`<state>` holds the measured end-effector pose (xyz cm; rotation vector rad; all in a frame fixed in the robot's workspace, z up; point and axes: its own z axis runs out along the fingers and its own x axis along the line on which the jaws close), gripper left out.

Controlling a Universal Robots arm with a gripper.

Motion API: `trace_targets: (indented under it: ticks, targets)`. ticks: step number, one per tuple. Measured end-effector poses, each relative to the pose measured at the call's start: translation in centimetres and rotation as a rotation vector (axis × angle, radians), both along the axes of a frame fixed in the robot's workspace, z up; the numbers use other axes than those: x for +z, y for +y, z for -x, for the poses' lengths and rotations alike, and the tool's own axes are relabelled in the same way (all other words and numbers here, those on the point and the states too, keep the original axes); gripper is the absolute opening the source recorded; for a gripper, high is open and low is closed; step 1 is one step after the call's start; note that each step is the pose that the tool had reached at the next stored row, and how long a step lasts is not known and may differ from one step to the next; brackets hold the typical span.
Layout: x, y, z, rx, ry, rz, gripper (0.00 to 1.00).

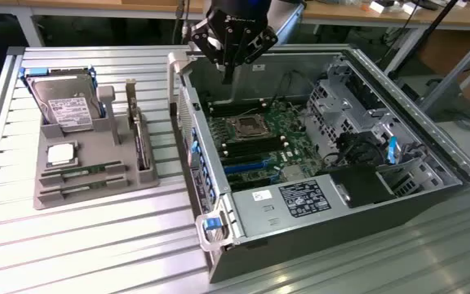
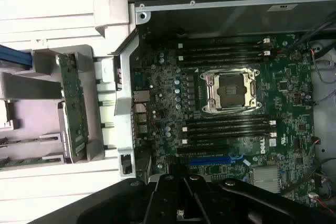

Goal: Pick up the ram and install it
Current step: 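Reach for the ram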

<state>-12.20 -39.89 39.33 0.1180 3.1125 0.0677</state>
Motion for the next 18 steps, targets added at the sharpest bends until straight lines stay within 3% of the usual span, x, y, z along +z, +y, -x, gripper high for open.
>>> trace_targets:
  ticks: [18]
  targets:
    - [0.00, 0.00, 1.16, 0.000, -0.0015, 0.0000, 0.10]
